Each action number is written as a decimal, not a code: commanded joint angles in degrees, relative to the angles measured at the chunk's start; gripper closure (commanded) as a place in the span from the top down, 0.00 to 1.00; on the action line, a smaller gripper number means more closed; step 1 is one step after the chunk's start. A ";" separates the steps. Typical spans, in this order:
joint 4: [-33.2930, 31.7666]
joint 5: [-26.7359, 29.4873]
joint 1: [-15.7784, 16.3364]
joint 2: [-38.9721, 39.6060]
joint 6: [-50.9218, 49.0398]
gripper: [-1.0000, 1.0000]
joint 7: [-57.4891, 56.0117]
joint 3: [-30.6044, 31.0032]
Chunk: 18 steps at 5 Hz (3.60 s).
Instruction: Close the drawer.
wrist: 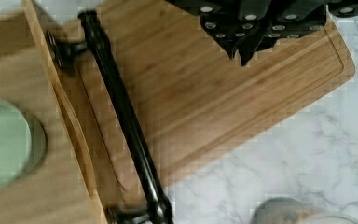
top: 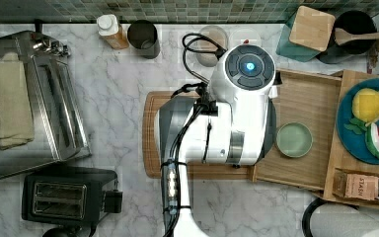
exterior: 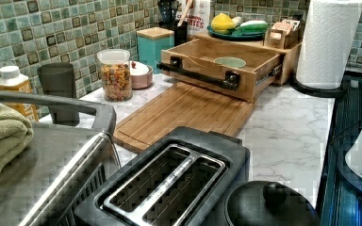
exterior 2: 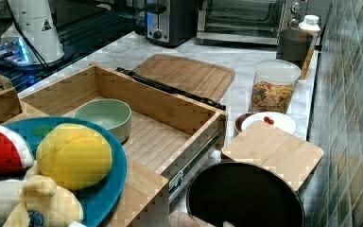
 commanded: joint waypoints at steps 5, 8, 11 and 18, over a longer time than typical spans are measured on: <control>-7.51 -15.26 3.68 8.00 19.15 0.00 -5.82 0.40; -13.10 -17.60 3.94 8.79 23.73 0.00 -2.26 -1.82; -17.58 -17.36 0.31 8.21 26.94 0.00 -8.88 -2.53; -12.31 -11.97 -17.32 10.97 35.14 0.00 -35.11 -8.58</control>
